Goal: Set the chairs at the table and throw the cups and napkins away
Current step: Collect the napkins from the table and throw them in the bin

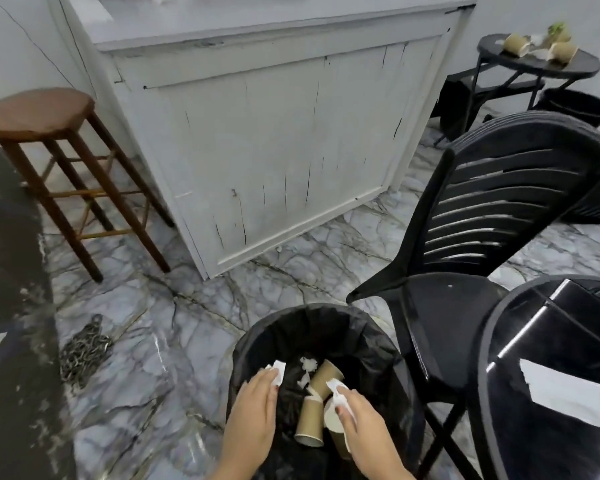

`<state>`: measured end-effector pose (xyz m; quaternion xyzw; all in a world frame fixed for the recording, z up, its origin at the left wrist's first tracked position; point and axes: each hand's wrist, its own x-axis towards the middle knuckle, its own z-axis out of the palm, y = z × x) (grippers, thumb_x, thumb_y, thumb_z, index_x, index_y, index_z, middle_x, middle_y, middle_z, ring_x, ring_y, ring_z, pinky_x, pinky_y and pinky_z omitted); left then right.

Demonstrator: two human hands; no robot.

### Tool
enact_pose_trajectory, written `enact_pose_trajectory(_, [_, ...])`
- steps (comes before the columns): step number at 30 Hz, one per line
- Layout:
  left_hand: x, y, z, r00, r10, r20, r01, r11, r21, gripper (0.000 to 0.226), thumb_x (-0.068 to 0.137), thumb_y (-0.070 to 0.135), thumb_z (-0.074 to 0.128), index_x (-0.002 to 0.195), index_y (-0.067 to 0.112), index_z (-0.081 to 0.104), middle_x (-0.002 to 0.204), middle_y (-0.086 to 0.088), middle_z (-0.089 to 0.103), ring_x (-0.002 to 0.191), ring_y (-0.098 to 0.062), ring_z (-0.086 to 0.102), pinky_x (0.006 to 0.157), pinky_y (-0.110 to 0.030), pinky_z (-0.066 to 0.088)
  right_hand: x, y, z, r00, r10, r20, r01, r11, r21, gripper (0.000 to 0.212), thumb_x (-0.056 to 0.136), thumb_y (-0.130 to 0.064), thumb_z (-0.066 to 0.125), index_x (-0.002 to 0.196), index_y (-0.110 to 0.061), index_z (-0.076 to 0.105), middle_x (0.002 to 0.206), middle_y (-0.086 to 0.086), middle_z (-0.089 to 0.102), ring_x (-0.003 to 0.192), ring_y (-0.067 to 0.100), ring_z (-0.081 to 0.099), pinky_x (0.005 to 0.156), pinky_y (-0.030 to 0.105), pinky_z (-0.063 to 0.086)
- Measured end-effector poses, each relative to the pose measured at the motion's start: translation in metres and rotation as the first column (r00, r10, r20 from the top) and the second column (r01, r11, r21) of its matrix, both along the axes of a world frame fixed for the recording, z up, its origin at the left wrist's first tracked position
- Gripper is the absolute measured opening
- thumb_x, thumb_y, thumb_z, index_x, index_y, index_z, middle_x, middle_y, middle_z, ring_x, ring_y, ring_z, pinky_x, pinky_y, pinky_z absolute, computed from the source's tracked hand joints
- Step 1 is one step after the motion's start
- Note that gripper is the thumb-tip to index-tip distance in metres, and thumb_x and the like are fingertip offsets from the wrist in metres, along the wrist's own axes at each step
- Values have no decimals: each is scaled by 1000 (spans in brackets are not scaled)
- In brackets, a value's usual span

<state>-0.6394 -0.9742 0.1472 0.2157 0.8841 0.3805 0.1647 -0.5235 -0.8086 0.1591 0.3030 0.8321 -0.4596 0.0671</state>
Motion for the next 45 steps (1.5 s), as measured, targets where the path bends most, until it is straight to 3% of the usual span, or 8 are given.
enact_pose_trajectory(8, [-20,34,-104,1000,-3,29,4,999,-51,33,98,22,39,128,25,53,136,11,51,122,6,35,116,-27,20,-17,27,-99,999,-45,16,46,996,-73,36,98,-16,43,134,-23,47,135,-9,50,124,3,44,105,16,30])
enact_pose_trajectory(11, [-23,47,-151,999,10,36,-8,998,-68,32,99,23,39,127,28,53,134,14,51,118,11,32,113,-21,16,-18,35,-154,997,-43,62,47,997,-66,37,97,-16,44,134,-16,47,138,-4,50,128,8,44,107,20,31])
enact_pose_trajectory(15, [-24,58,-200,997,29,77,-22,996,-84,32,98,20,41,126,27,55,134,9,54,126,2,39,114,-25,21,-17,46,-214,991,-23,130,26,1000,-15,40,96,-21,48,136,-18,45,142,-2,48,131,11,42,103,14,28])
enact_pose_trajectory(19, [-21,60,-228,989,-69,128,96,971,-218,42,97,39,40,139,37,35,149,17,30,140,-5,23,118,-35,14,-16,50,-247,937,83,340,-139,980,144,64,88,-53,48,145,-35,22,155,-17,20,146,11,11,114,32,18])
enact_pose_trajectory(22, [-17,58,-232,983,-71,170,116,955,-273,51,95,49,36,144,40,22,153,21,16,144,-6,9,118,-38,5,-14,45,-251,924,77,374,-142,978,150,69,87,-59,45,145,-36,17,157,-16,14,147,11,0,116,37,14])
enact_pose_trajectory(28, [-12,51,-191,983,-74,165,123,941,-314,43,99,42,31,141,33,33,155,15,22,144,-3,9,118,-35,5,-7,30,-201,918,90,386,-167,971,170,68,90,-46,46,147,-38,10,158,-16,9,147,11,-1,116,33,17])
enact_pose_trajectory(36, [-28,72,-54,986,-129,102,151,956,-252,41,98,45,31,138,37,38,152,18,26,143,-3,12,119,-37,7,-7,31,-61,921,111,375,-186,968,170,64,89,-42,45,145,-38,14,158,-17,7,147,8,-1,117,32,13])
enact_pose_trajectory(45, [-37,114,94,957,-246,-154,227,965,-129,40,98,39,36,135,25,45,147,7,40,137,-11,33,115,-37,24,2,61,88,994,11,107,-44,950,310,59,93,-35,47,146,-31,22,156,-11,20,145,9,14,117,31,21])
